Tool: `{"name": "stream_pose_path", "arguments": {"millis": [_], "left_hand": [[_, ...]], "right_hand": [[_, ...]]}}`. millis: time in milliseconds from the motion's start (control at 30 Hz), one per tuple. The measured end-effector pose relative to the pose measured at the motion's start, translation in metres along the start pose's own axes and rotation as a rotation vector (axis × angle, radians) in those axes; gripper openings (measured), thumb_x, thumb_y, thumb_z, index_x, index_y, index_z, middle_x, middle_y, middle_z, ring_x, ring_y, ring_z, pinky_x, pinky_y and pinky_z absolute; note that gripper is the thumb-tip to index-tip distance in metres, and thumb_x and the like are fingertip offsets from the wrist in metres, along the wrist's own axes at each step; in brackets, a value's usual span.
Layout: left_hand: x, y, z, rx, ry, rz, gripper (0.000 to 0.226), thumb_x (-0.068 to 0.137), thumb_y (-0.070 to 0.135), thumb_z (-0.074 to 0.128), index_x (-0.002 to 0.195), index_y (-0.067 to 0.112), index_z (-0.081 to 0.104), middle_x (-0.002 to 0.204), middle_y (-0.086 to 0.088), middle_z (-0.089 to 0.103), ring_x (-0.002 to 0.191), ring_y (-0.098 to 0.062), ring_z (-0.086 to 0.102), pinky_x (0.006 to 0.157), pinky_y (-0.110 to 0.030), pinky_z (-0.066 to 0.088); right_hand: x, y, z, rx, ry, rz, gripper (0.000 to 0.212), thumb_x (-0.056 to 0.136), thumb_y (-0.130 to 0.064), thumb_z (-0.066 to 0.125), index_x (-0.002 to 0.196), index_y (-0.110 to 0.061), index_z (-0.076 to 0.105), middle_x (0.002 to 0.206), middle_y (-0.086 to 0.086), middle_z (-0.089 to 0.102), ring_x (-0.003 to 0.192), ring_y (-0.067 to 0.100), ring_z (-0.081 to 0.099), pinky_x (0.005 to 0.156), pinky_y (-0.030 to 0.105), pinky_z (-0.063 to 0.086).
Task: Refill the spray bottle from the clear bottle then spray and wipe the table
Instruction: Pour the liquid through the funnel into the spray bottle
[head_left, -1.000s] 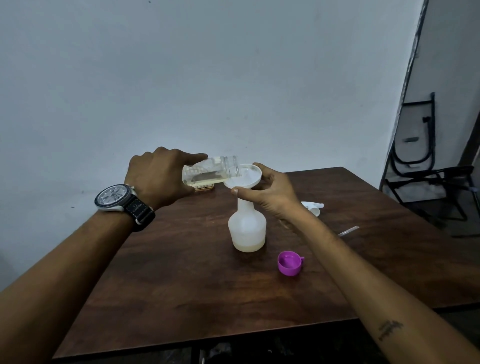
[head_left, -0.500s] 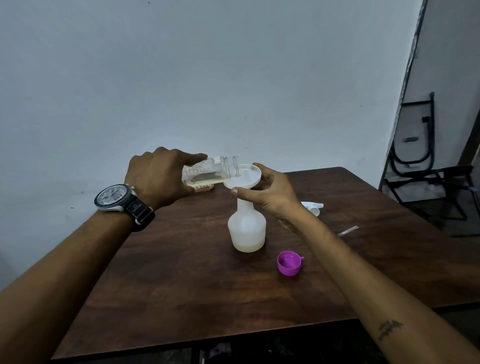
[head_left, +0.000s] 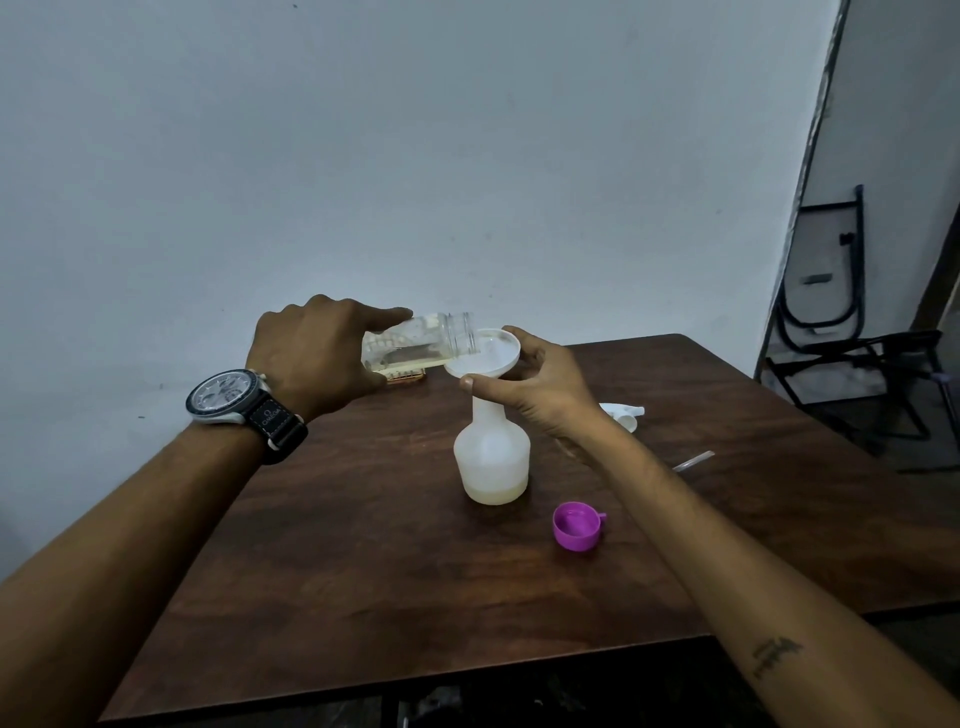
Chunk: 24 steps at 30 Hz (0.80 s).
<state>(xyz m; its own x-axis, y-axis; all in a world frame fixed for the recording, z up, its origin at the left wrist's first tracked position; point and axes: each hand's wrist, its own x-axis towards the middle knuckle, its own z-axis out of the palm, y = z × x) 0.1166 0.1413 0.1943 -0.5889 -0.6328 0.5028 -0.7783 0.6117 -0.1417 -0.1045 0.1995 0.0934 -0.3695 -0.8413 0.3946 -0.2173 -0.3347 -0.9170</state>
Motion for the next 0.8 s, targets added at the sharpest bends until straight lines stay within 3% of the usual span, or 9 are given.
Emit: {"name": "stream_pose_path", "arguments": {"millis": [67, 533, 700, 800], "left_hand": [[-0.0006, 0.0005, -0.0003, -0.005, -0.007, 0.0, 0.086, 0.056, 0.074, 0.045, 0.14, 0.055, 0.048, 0.121, 0.011, 0.071, 0.102, -0.027, 0.067, 0.067, -0.032, 0.042], [-0.0012, 0.0008, -0.0019, -0.014, -0.009, 0.002, 0.086, 0.056, 0.074, 0.047, 0.14, 0.054, 0.048, 0.124, 0.013, 0.069, 0.108, -0.026, 0.066, 0.068, -0.032, 0.044], [-0.0007, 0.0009, -0.002, -0.012, 0.012, -0.003, 0.071, 0.074, 0.065, 0.069, 0.14, 0.054, 0.048, 0.124, 0.01, 0.07, 0.106, -0.027, 0.066, 0.069, -0.033, 0.045], [-0.0017, 0.0008, -0.0018, -0.007, 0.009, -0.005, 0.071, 0.073, 0.064, 0.07, 0.14, 0.054, 0.049, 0.121, 0.009, 0.071, 0.104, -0.028, 0.066, 0.069, -0.033, 0.042]], "right_hand": [[0.0001, 0.0003, -0.0004, 0.0, -0.002, -0.002, 0.047, 0.07, -0.017, 0.096, 0.111, -0.021, 0.075, 0.11, -0.002, 0.078, 0.109, 0.019, 0.073, 0.101, 0.048, 0.058], [-0.0002, -0.0011, 0.0002, -0.004, 0.008, 0.003, 0.046, 0.069, -0.017, 0.096, 0.109, -0.023, 0.075, 0.111, -0.002, 0.078, 0.11, 0.019, 0.072, 0.101, 0.049, 0.057], [-0.0008, -0.0016, 0.0006, -0.012, 0.012, 0.008, 0.047, 0.069, -0.018, 0.096, 0.111, -0.023, 0.075, 0.111, -0.003, 0.078, 0.11, 0.018, 0.072, 0.1, 0.049, 0.058], [-0.0004, -0.0001, 0.0001, -0.008, 0.006, 0.007, 0.049, 0.068, -0.019, 0.096, 0.113, -0.021, 0.075, 0.111, -0.001, 0.078, 0.109, 0.02, 0.073, 0.101, 0.05, 0.057]]}}
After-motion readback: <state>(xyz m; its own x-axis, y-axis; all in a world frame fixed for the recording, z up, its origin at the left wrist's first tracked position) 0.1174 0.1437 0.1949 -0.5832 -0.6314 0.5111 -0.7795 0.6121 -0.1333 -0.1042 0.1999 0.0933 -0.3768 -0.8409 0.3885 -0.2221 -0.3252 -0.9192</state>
